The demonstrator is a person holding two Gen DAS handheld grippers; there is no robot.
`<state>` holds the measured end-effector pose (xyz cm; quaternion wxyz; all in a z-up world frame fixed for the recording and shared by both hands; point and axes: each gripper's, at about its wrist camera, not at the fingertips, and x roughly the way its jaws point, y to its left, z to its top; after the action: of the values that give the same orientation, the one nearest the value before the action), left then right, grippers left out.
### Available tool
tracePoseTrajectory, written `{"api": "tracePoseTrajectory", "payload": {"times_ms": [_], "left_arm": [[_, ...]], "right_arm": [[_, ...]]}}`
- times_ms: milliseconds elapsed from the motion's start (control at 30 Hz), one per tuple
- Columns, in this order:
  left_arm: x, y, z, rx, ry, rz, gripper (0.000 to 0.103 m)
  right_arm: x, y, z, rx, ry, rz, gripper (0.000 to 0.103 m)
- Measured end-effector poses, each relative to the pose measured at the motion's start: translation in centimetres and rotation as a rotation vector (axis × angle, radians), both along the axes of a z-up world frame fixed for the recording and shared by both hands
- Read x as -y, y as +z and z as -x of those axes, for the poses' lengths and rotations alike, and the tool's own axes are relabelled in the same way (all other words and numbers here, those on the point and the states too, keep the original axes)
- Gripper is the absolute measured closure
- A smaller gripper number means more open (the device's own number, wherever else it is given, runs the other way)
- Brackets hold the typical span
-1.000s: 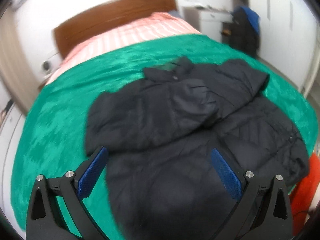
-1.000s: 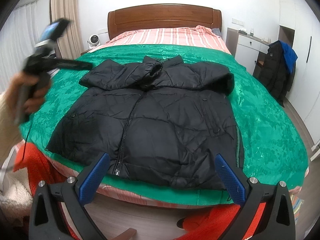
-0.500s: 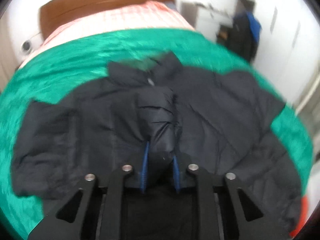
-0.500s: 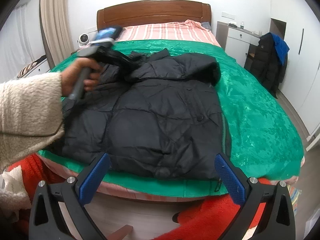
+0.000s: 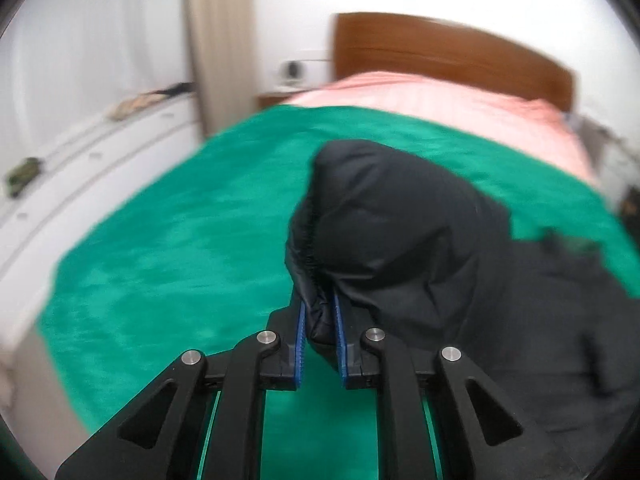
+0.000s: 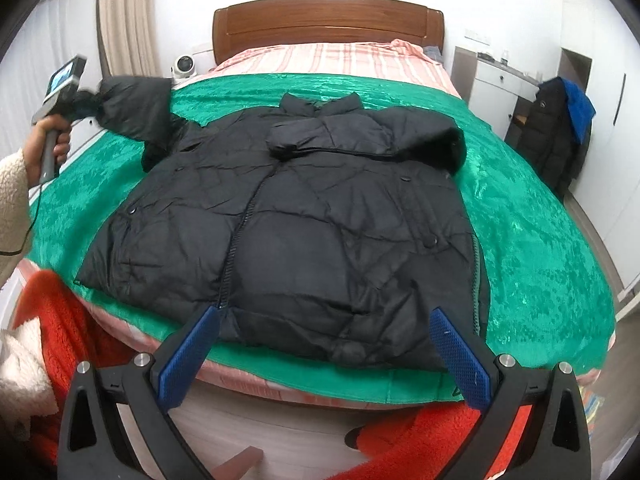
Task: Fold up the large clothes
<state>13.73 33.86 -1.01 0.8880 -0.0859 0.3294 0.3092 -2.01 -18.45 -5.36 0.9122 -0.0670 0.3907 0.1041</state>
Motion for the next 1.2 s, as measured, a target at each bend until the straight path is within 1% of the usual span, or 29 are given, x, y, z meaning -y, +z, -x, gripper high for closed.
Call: {"api": "tracePoseTrajectory", "payload": {"times_ms": [33,133,200,267,333,400,500,567,633,700,767,800,867,900,933,967,1000,1033,1067,1133,1200], "left_arm": [[-1.5,-1.1,0.8,-0.016,0.047,-0.005,0.092],[-5.1,-3.7,3.0,-0.038,0.169,0.023,0.093],[-7.7,-4.9,4.9,-0.039,0.260,0.043,0.093],[-9.8,-6.0,6.3,-0.042,0.327,0.073,0.094],[-11.8,-7.2,7.4,-0.054,0.354,0.119,0.094],[-12.3,-8.4,7.7,-0.065,0.347,0.156,0.094],[-13.3,-9.0,9.1,-0.066,0.349,0.159,0.096],[-14.0,-9.3,9.4,-0.077,0.376,0.182,0.103],[-14.7,-10.0,10.0,-0.093,0.419,0.179,0.103],[-15.3,-10.7,10.7,-0.097,0.442,0.210,0.103],[-15.4,-11.0,11.0,-0.106,0.427,0.234,0.103],[-15.2,-11.1,11.2,-0.115,0.397,0.247,0.103],[-14.4,-10.6,11.6,-0.133,0.355,0.239,0.099],[-13.5,-10.0,11.8,-0.142,0.328,0.219,0.096],[-12.9,-9.6,12.0,-0.144,0.304,0.212,0.081],[-12.2,-9.0,12.2,-0.144,0.278,0.208,0.060],[-11.2,-8.3,12.5,-0.133,0.244,0.198,0.051],[-10.2,-7.6,12.8,-0.121,0.213,0.184,0.039],[-9.1,-7.0,12.9,-0.113,0.183,0.171,0.035],[-6.4,-6.2,12.8,-0.111,0.092,0.157,0.033],[-3.6,-5.8,12.2,-0.112,0.002,0.172,0.031]], "right_arm": [[-0.2,0.1,0.1,0.003,0.007,0.007,0.000],[-0.2,0.6,0.0,0.022,0.016,0.017,0.000],[0.3,1.0,-0.7,0.023,0.016,0.008,0.000],[0.8,1.7,-2.2,0.034,0.020,0.024,0.000],[0.9,2.7,-4.3,0.065,0.034,0.078,0.000],[0.4,3.9,-6.7,0.087,0.066,0.121,0.000],[-1.2,5.0,-10.9,0.112,0.153,0.123,0.000],[-3.3,4.1,-15.2,0.088,0.238,0.133,0.000],[-5.4,2.4,-19.0,0.046,0.290,0.151,0.000],[-8.3,0.2,-22.5,0.029,0.349,0.185,0.000],[-12.2,-2.2,-25.0,0.041,0.406,0.273,0.000],[-13.9,-3.2,-25.8,0.057,0.431,0.323,0.000],[-16.4,-5.4,-27.5,0.108,0.426,0.465,0.002],[-16.8,-6.1,-28.4,0.106,0.399,0.512,0.028],[-16.5,-6.1,-29.1,0.078,0.369,0.499,0.083],[-15.1,-5.0,-29.8,0.055,0.296,0.437,0.091],[-13.4,-3.3,-30.1,0.072,0.236,0.379,0.091],[-11.1,-1.2,-30.0,0.097,0.184,0.311,0.094],[-8.2,1.4,-29.6,0.126,0.122,0.256,0.095],[-1.9,5.9,-28.5,0.175,0.013,0.178,0.099],[5.7,10.1,-27.0,0.227,-0.126,0.156,0.102]]}}
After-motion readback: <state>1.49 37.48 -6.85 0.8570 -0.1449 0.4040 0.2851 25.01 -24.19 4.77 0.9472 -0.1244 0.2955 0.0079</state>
